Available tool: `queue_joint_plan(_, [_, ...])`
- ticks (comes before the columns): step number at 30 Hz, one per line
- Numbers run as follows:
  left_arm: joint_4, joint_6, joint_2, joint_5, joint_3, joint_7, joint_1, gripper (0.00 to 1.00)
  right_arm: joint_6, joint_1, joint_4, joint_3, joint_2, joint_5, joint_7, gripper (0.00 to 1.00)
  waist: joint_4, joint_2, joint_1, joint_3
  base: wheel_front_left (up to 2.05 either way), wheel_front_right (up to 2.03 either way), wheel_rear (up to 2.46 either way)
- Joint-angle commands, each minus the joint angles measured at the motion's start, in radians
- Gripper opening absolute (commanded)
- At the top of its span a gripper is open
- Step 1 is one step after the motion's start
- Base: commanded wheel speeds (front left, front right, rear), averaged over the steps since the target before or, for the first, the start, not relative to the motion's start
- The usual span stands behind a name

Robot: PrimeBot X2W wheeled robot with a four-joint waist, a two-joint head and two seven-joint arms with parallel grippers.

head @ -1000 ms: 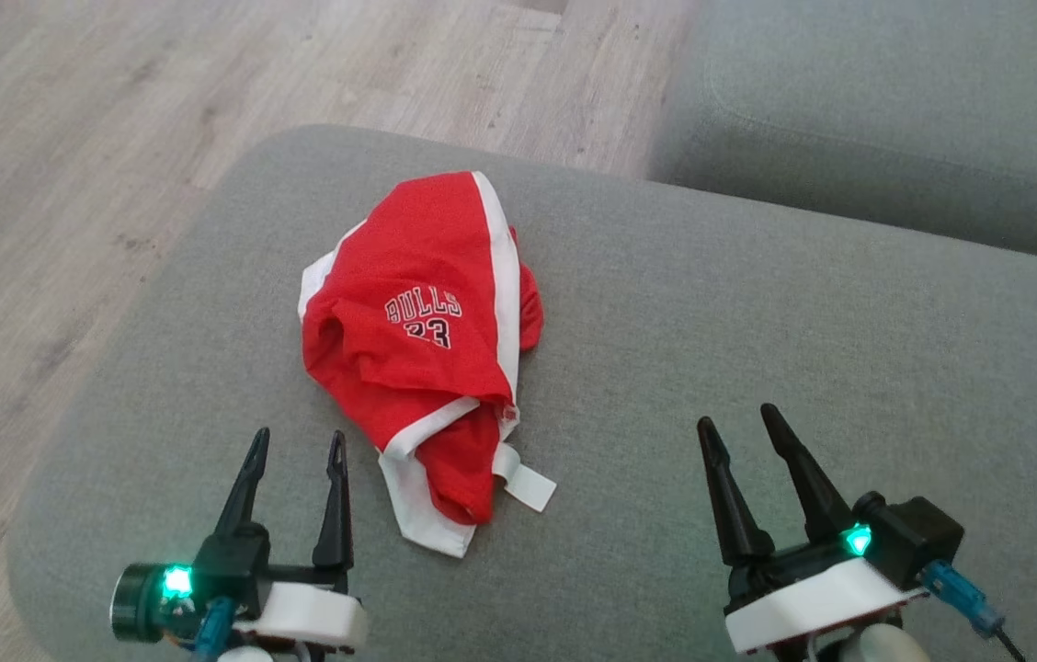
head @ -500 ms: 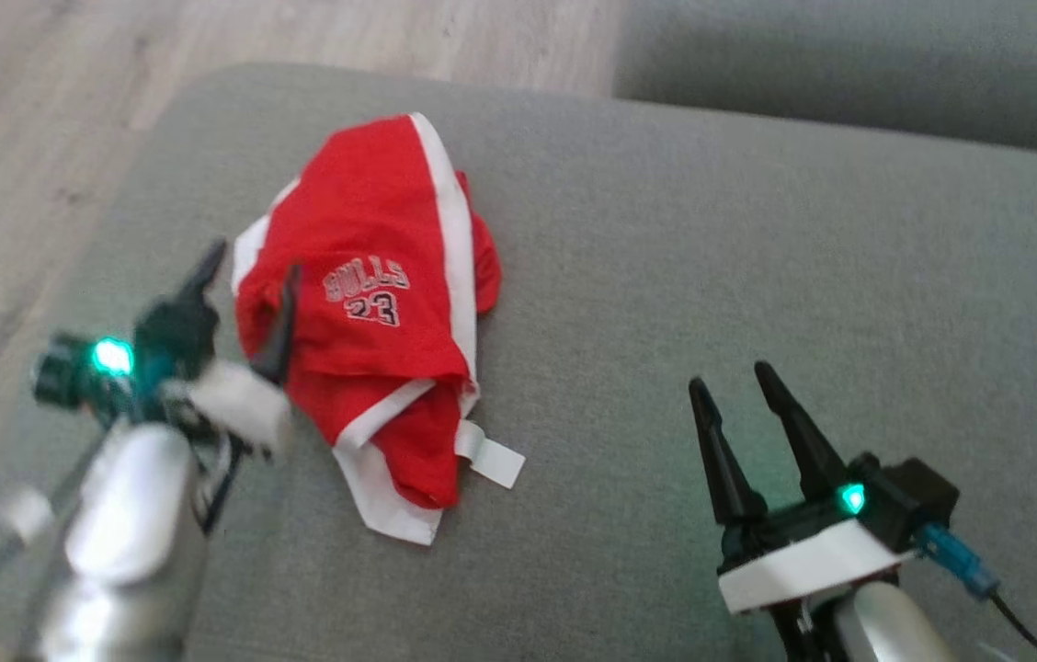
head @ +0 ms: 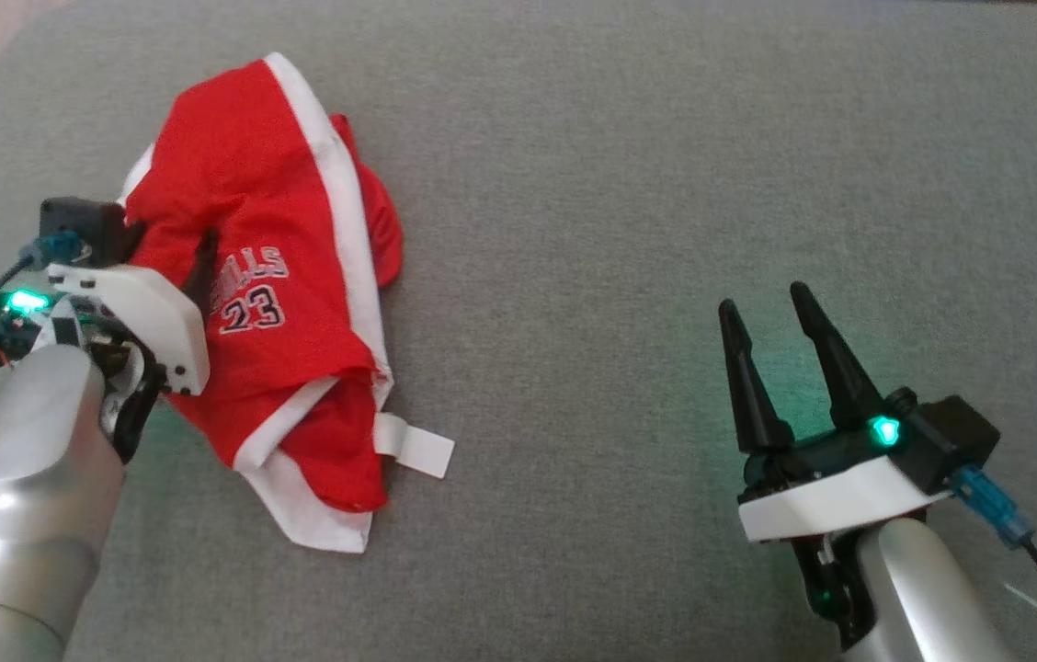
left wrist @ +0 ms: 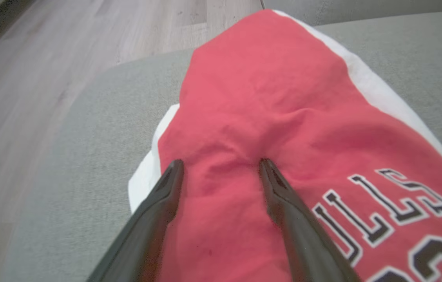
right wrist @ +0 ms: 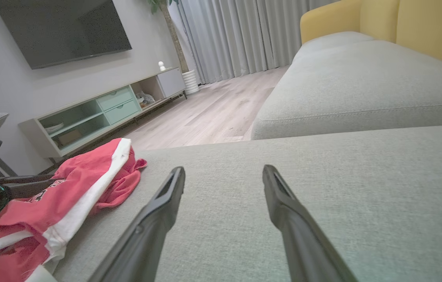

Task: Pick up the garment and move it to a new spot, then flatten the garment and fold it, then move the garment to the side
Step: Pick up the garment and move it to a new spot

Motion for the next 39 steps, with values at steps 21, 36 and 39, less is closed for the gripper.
queue_joint_plan(21, [-0.103, 0.002, 0.151, -0.245, -0.145, -0.253, -0.085, 0.00, -0.001, -0.011, -0.020, 0.023, -0.003, 0.036, -0.011, 1.00, -0.062, 0.0000, -0.0002, -0.090, 0.00, 0.00, 0.00])
queue_joint_plan(36, [-0.461, 0.033, 0.168, -0.235, -0.112, -0.361, -0.113, 0.00, -0.001, 0.033, -0.032, 0.037, -0.003, 0.065, -0.011, 1.00, -0.103, 0.0000, -0.0002, -0.188, 0.00, 0.00, 0.00])
queue_joint_plan(39, [-0.528, 0.041, 0.164, -0.230, -0.132, -0.328, -0.107, 0.00, -0.001, 0.030, -0.042, 0.042, -0.003, 0.071, -0.011, 1.00, -0.125, 0.0000, -0.0002, -0.183, 0.00, 0.00, 0.00])
